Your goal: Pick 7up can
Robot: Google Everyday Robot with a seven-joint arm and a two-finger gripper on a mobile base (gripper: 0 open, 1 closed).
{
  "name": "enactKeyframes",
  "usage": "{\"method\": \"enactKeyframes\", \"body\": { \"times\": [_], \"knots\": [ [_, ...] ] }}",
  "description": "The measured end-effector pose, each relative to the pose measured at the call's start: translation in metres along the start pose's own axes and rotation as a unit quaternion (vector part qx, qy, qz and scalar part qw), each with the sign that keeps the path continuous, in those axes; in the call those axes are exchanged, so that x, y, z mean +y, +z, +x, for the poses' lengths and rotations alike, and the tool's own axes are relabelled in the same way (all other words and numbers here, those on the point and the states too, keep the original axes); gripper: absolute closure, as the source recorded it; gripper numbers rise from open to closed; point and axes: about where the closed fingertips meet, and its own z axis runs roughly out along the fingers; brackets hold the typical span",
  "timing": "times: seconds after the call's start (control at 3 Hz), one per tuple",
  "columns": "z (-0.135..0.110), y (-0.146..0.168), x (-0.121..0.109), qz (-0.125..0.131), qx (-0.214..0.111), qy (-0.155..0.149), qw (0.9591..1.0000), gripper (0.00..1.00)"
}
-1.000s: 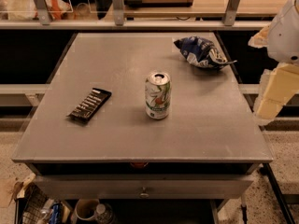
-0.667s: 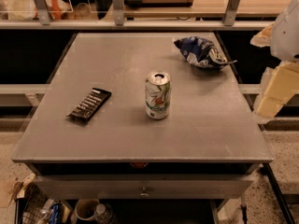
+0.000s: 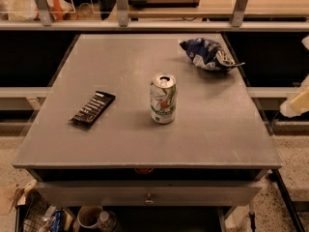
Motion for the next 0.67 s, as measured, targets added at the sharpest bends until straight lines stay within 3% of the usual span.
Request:
{"method": "enactKeyframes", "body": {
  "times": [0.33,0.67],
  "knots": [
    [-0.003,0.000,0.000,0.004,-0.100,0.028,0.9946,0.00],
    [-0.025,0.016,0.016,-0.020,-0.180,0.044,0.9825,0.00]
  ]
}}
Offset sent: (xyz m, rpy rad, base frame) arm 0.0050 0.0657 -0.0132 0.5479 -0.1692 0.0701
